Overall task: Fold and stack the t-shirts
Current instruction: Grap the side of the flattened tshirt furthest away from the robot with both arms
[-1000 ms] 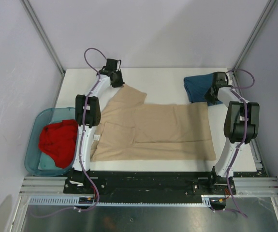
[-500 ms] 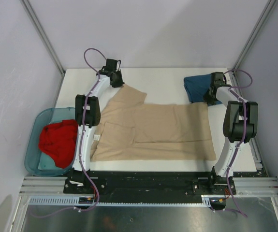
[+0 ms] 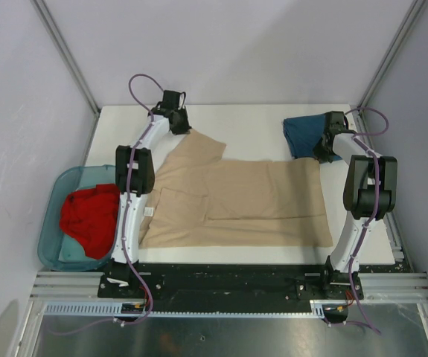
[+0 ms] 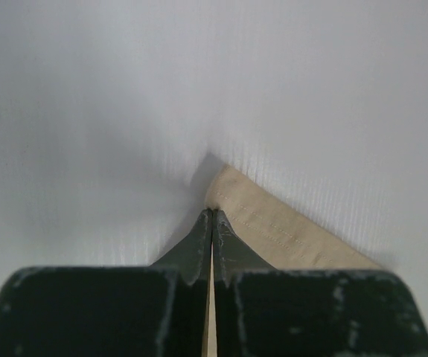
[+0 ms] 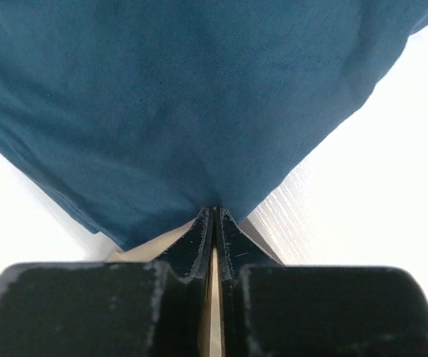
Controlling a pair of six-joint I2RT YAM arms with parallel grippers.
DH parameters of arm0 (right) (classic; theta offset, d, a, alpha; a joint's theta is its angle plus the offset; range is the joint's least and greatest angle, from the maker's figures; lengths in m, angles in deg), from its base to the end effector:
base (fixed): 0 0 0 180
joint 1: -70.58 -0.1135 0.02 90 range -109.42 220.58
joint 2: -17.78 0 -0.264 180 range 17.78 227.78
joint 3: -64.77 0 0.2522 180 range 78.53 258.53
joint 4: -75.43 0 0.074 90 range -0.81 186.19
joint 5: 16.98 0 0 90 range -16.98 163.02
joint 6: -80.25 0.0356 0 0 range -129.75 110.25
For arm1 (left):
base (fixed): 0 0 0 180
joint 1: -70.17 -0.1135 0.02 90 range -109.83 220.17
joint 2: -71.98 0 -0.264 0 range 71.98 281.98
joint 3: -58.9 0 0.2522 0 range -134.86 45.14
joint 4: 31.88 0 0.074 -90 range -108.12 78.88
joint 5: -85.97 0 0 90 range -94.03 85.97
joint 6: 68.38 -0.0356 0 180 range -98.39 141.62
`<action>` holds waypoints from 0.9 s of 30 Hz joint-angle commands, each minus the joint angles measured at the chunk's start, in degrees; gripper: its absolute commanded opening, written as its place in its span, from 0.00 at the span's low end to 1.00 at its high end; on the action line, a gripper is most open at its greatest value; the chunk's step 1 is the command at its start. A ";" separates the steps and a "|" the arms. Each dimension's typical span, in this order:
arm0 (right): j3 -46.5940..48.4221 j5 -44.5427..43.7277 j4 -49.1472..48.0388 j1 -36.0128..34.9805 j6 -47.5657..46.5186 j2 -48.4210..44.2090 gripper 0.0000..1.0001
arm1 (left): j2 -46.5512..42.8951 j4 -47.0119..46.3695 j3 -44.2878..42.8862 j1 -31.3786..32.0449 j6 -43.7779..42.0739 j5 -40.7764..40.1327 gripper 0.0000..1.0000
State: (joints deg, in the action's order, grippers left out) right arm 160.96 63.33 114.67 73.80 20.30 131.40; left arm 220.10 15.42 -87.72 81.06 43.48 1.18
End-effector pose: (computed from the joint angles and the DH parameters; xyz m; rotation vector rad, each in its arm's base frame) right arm 0.4253 -0.0299 0.1887 0.7883 2.4134 -0.0330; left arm 0.5575 -0.1106 0.1640 -0.1926 2.4442 -0.3668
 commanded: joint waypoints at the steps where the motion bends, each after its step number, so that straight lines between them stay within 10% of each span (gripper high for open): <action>1: 3.01 -1.14 0.55 -0.02 0.46 -1.59 0.01 | -5.87 -1.78 0.03 -0.51 -1.02 0.82 0.00; 27: 7.22 -1.97 2.80 3.85 -0.27 -1.71 0.00 | -13.80 -1.73 -0.59 -2.34 -2.28 -1.88 0.00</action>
State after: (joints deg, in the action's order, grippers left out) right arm 164.85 62.78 117.42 77.32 20.25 131.38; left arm 209.78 15.49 -85.27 79.25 42.13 -1.23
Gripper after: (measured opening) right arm 0.010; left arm 0.003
